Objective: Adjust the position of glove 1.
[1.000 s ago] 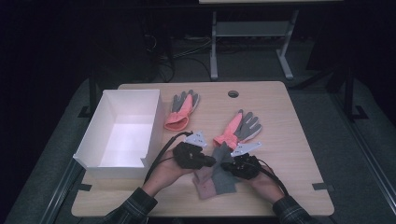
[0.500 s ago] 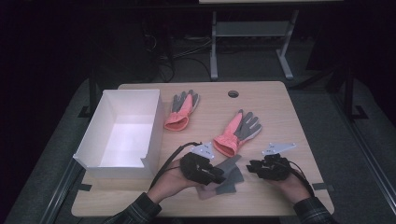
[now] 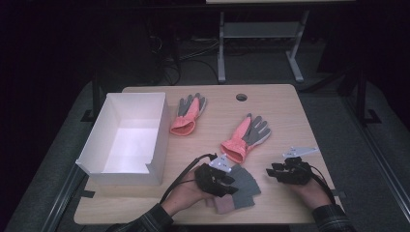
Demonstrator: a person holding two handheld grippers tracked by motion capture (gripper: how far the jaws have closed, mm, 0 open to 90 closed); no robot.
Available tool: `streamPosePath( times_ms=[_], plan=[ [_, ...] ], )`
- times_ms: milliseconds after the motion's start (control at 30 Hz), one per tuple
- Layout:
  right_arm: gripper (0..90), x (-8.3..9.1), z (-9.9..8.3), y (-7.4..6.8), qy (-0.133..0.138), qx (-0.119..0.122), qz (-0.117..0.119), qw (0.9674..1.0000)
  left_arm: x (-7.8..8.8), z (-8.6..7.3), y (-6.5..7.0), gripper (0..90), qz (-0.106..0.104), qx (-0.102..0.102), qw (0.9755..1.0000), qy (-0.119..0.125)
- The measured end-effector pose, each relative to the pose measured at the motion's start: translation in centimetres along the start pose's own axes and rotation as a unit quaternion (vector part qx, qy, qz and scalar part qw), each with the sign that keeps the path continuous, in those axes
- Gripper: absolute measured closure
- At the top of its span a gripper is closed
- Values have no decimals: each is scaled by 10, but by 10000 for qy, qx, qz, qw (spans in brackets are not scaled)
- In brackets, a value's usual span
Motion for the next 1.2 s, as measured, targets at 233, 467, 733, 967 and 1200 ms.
streamPosePath(
  times_ms=[233,467,733,967,1200],
  plan=[
    [601,-3,-1,5,-13,-1,-40,10000,-20,-16,2,694,31,-183,9989,-426],
    [591,-3,1,8,29,-31,-81,10000,-16,-10,2,865,-93,-234,9986,-459],
    [594,-3,2,11,57,-62,-90,9999,16,2,-8,870,-221,8,9998,-17],
    [596,-3,3,11,61,-63,-93,9999,30,-8,-18,869,-385,-93,9992,-7],
    [595,-3,3,11,55,-85,-98,9999,11,-22,-21,864,-546,-262,9976,-328]
  ],
)
Point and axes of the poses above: each handheld gripper's, and its own axes: x roughly backward along the jaws, z roughly out of its top, y roughly to its right, the point moved 10 cm from there along -x, roughly forward along the jaws, and after that the axes turned 15 degrees about -x, right-handed, at the moved point
